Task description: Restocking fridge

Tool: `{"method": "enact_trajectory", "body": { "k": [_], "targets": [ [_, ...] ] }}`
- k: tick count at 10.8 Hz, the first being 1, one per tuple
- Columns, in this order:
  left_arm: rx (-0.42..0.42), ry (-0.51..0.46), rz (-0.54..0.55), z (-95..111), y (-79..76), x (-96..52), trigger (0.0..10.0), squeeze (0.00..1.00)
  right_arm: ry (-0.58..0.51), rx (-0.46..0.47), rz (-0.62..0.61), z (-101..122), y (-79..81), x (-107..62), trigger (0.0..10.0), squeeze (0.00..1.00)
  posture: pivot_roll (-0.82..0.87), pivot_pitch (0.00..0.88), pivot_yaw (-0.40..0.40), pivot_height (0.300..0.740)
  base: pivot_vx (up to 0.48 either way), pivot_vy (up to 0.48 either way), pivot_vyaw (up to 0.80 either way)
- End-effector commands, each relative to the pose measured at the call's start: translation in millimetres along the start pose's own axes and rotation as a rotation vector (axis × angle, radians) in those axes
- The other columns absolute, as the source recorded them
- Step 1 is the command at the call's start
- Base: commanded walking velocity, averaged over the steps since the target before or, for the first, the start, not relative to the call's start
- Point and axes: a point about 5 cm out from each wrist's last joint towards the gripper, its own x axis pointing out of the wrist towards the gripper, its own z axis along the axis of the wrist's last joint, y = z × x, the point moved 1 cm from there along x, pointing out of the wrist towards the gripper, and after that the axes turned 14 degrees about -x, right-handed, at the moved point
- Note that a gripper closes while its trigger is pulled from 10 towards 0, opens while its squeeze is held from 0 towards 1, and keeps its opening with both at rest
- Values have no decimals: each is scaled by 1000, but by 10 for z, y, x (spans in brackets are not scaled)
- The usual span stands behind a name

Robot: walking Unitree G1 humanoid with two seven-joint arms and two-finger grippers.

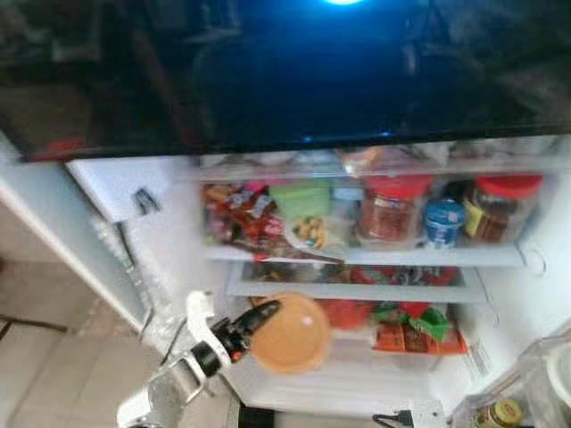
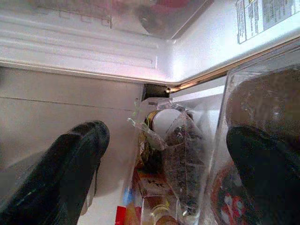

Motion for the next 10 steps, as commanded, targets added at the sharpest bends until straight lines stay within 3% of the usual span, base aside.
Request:
{"method": "enact_trajectory", "body": {
  "k": [1, 3, 6, 10],
  "targets": [
    [10, -31, 4, 84, -3, 4, 10000, 0, 10, 14, 11, -20, 40, -11, 10000, 0, -127, 0, 103, 740, 0, 0, 0],
    [7, -55, -2, 129, -26, 71, 10000, 0, 9, 12, 13, -18, 37, -10, 10000, 0, -134, 0, 102, 735, 0, 0, 0],
    [12, -75, -1, 153, -35, 116, 10000, 0, 5, 14, 21, -20, 33, -8, 10000, 0, -136, 0, 99, 680, 0, 0, 0],
    [13, -116, 11, 176, -44, 159, 10000, 0, -21, 16, 53, -10, 39, -9, 10000, 0, -139, 0, 94, 675, 0, 0, 0]
  ]
}}
